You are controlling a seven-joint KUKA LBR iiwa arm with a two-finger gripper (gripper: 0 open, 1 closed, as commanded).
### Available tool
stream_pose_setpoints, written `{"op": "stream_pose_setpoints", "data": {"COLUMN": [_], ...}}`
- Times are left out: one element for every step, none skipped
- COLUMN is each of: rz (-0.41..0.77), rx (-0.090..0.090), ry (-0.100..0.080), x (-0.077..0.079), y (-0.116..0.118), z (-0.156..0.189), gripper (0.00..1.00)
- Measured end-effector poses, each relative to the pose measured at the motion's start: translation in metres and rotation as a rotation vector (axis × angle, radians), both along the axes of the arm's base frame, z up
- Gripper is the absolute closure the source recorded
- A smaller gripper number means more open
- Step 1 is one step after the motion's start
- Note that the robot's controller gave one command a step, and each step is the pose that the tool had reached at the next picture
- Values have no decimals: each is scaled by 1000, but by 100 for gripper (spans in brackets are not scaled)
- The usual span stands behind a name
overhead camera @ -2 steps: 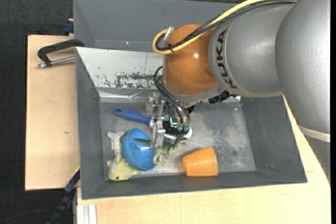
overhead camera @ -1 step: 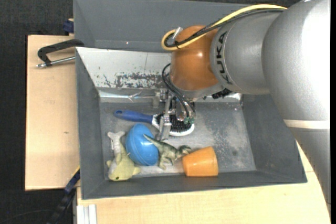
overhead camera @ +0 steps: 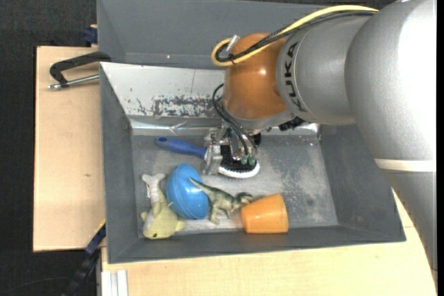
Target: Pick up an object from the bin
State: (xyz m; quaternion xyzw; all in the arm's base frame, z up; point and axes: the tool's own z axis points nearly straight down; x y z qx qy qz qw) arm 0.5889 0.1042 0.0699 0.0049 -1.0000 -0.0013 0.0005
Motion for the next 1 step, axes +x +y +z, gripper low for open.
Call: {"op": "stream_pose_setpoints", "data": {"rz": [37], "rx": [2], "ry": [-13], "x": [-43], "y": [38], "z": [164], "gripper": [100]}}
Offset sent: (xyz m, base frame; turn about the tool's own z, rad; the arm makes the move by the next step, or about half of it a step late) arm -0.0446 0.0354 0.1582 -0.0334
